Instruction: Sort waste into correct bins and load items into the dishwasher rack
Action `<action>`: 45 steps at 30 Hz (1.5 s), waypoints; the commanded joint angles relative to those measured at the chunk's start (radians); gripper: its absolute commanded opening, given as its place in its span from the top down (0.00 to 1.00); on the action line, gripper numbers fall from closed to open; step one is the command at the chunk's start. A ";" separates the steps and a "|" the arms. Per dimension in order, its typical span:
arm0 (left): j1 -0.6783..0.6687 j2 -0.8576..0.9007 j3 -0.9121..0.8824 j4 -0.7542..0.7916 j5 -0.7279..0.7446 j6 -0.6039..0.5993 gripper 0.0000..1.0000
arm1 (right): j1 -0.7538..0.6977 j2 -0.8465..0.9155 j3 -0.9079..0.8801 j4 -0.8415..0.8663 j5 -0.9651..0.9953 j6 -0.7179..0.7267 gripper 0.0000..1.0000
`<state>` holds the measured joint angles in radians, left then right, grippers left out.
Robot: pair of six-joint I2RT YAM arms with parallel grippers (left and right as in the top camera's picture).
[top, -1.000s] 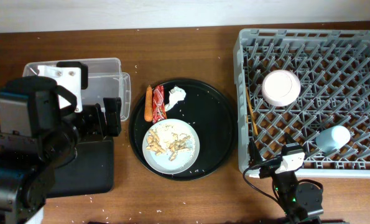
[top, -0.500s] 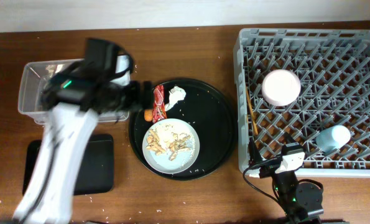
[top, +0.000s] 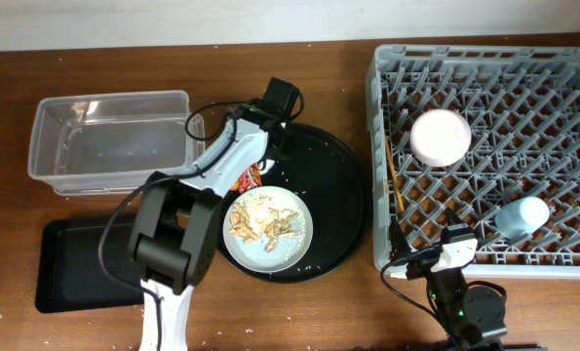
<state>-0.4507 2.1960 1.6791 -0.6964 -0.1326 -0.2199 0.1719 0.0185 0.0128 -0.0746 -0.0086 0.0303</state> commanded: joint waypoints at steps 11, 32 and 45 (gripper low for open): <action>0.387 -0.354 0.169 -0.380 -0.100 -0.027 1.00 | 0.005 -0.004 -0.007 -0.002 -0.010 0.011 0.02; 0.037 0.008 0.092 -0.362 -0.014 -0.131 0.54 | 0.005 -0.004 -0.007 -0.002 -0.010 0.011 0.02; 0.034 0.142 0.191 -0.354 0.012 -0.135 1.00 | 0.005 -0.004 -0.007 -0.002 -0.010 0.011 0.02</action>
<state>-0.4267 2.2967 1.8122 -0.9955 -0.1062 -0.3523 0.1719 0.0185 0.0128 -0.0746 -0.0090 0.0299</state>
